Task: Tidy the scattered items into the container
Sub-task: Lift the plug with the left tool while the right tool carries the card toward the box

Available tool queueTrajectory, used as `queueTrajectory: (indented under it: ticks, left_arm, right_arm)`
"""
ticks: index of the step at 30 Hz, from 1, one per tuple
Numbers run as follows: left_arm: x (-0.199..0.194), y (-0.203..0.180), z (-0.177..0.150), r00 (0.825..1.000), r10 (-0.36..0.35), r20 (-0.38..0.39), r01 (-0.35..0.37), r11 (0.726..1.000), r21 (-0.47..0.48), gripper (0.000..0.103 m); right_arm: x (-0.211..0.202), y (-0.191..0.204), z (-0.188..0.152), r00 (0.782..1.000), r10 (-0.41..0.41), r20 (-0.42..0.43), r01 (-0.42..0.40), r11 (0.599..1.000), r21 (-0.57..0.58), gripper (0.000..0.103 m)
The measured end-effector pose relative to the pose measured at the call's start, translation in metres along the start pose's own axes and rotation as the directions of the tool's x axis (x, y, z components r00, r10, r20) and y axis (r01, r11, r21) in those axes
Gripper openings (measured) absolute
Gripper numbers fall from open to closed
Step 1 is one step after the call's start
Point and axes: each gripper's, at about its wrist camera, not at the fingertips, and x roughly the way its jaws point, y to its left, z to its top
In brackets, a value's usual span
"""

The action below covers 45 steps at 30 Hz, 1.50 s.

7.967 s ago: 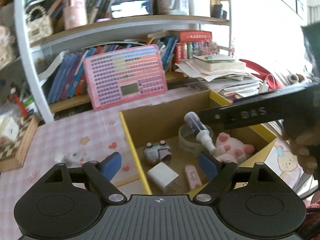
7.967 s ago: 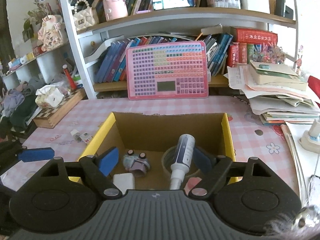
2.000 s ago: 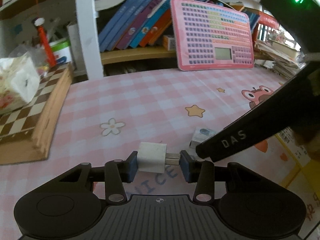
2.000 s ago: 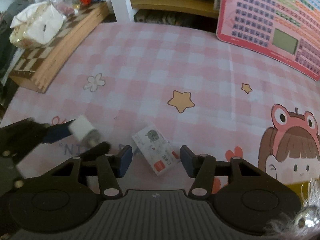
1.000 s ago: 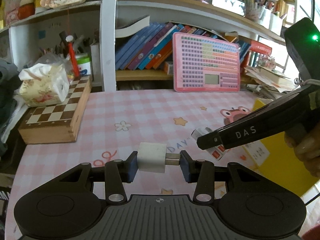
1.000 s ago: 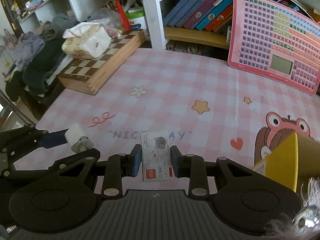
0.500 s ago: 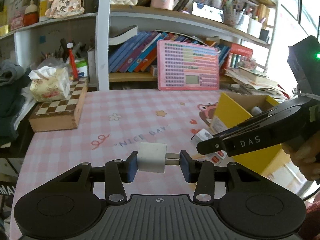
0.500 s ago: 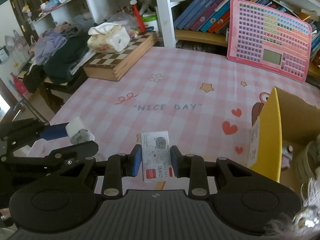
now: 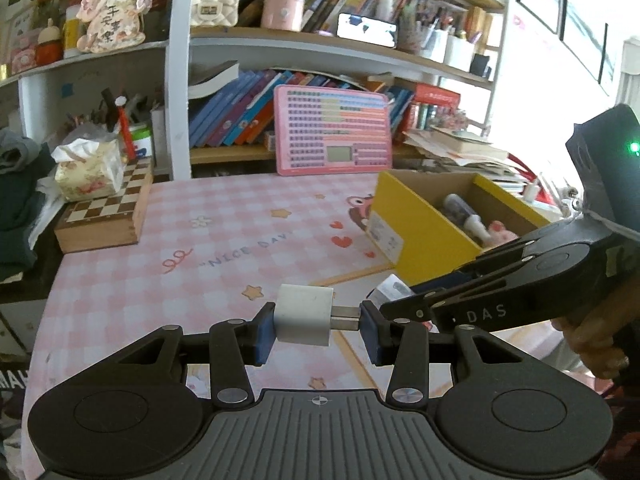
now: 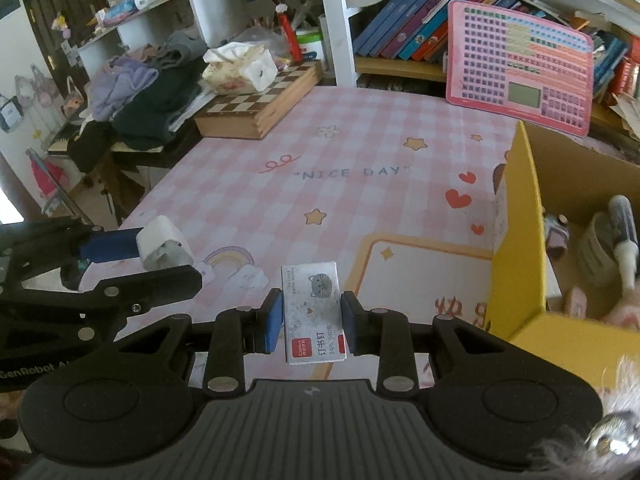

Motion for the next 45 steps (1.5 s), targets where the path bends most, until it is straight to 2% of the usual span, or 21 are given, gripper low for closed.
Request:
queueTrajectory:
  ticks: [9,18,29,45]
  left_arm:
    - [-0.026,-0.018,-0.013,0.998,-0.064,-0.003,0.064,0.997,0.041,0.042]
    - [-0.029,-0.037,-0.016,0.990,-0.138,-0.024,0.139,0.986,0.089,0.042]
    - [-0.011,-0.063,-0.016,0.969,-0.240,-0.057,0.245,0.962,0.122,0.042]
    - [0.032,-0.115,0.007,0.954,-0.288,-0.083,0.298,0.943,0.148,0.042]
  right_arm:
    - [-0.037,0.006,-0.043,0.998,-0.056,0.033,0.052,0.994,0.096,0.029]
    - [-0.059,-0.001,-0.074,0.992,-0.118,0.053,0.104,0.972,0.212,0.029]
    - [-0.083,-0.026,-0.096,0.978,-0.206,0.034,0.186,0.936,0.300,0.029]
    - [-0.098,-0.088,-0.101,0.971,-0.237,-0.001,0.225,0.922,0.316,0.029]
